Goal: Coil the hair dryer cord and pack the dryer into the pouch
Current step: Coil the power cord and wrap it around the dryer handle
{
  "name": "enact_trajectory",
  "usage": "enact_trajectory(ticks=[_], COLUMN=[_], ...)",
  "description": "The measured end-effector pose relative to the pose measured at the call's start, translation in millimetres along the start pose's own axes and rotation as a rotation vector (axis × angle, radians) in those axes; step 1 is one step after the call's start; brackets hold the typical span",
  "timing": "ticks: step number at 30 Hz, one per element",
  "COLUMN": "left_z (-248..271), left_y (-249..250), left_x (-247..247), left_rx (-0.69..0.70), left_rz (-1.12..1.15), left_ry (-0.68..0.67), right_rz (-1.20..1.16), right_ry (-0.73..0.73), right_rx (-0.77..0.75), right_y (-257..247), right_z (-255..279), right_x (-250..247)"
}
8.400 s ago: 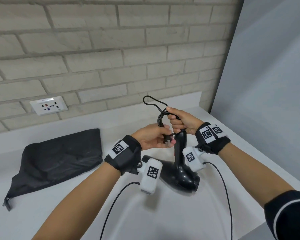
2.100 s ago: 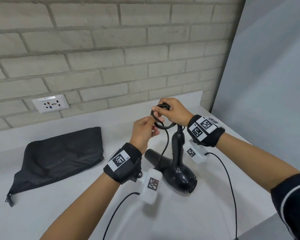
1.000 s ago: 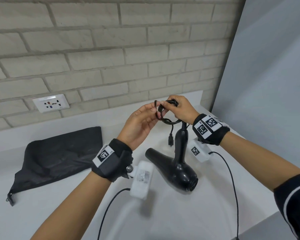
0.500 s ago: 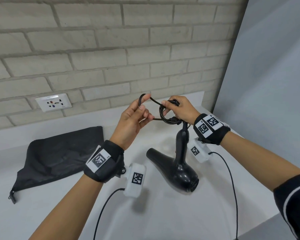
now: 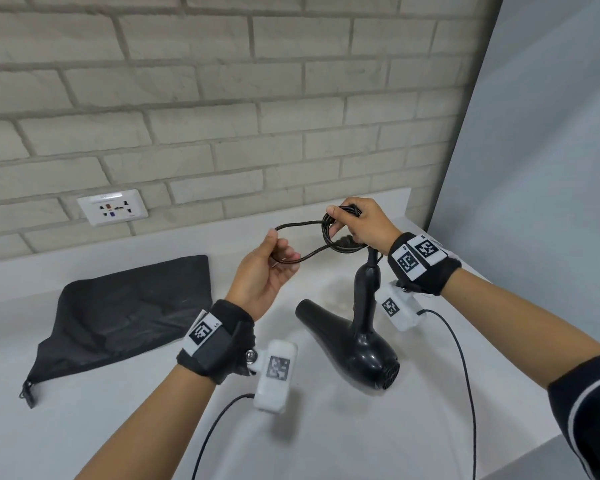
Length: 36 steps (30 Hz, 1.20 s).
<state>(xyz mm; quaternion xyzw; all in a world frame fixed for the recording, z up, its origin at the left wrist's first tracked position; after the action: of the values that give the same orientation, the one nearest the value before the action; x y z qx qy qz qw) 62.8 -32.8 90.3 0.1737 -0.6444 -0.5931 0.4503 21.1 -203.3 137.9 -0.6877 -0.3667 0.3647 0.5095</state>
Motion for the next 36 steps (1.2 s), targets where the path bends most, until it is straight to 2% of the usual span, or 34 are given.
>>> enact_trajectory(ticks=[3, 6, 8, 10, 13, 17, 20, 23, 30, 34, 36], left_z=[13.7, 25.5, 28.9, 31.4, 31.8, 23.6, 17.1, 9.2, -3.3, -0.5, 0.4], left_y=[-3.9, -1.2, -2.6, -5.2, -1.5, 20.6, 34.8, 40.2, 50.8, 52.9, 47.3], left_x=[10.9, 29.4, 38.1, 45.0, 50.4, 41.8, 33.7, 28.8, 22.9, 14.2, 5.0], left_rx=[0.036, 0.158, 0.261, 0.359, 0.51, 0.585, 0.542, 0.43, 0.115, 0.05, 0.051], left_rz=[-0.068, -0.178, -0.309, -0.47, -0.627, -0.476, -0.332, -0.164, 0.271, 0.275, 0.111], left_ry=[-0.09, -0.25, -0.291, -0.277, -0.153, 0.011, 0.053, 0.073, -0.012, -0.056, -0.054], right_rz=[-0.011, 0.001, 0.01, 0.015, 0.02, 0.042, 0.065, 0.064, 0.056, -0.132, -0.187], right_ry=[0.003, 0.004, 0.013, 0.009, -0.005, 0.016, 0.004, -0.015, -0.008, -0.014, 0.005], right_rx=[0.026, 0.027, 0.021, 0.015, 0.006, -0.025, -0.077, -0.084, -0.078, 0.017, 0.046], right_y=[3.6, 3.4, 3.0, 2.0, -0.1, -3.5, -9.8, -7.2, 4.1, 7.1, 6.8], right_z=[-1.2, -1.7, -1.1, -0.2, 2.0, 3.5, 7.4, 5.9, -3.6, -2.8, -0.8], right_x=[0.4, 0.3, -0.7, 0.3, 3.0, -0.8, 0.8, 2.6, -2.4, -1.8, -3.1])
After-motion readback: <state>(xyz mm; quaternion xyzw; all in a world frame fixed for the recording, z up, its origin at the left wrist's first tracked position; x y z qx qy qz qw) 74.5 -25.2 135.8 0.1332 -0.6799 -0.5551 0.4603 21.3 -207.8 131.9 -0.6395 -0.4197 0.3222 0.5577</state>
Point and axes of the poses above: each hand's wrist, its own z-axis away from the middle knuckle, its own x-axis out of the palm, y = z × x, the point moved 6 cm from there along -z, towards the middle knuckle, and after that the axes turned 11 degrees about -z, right-handed, at the moved point
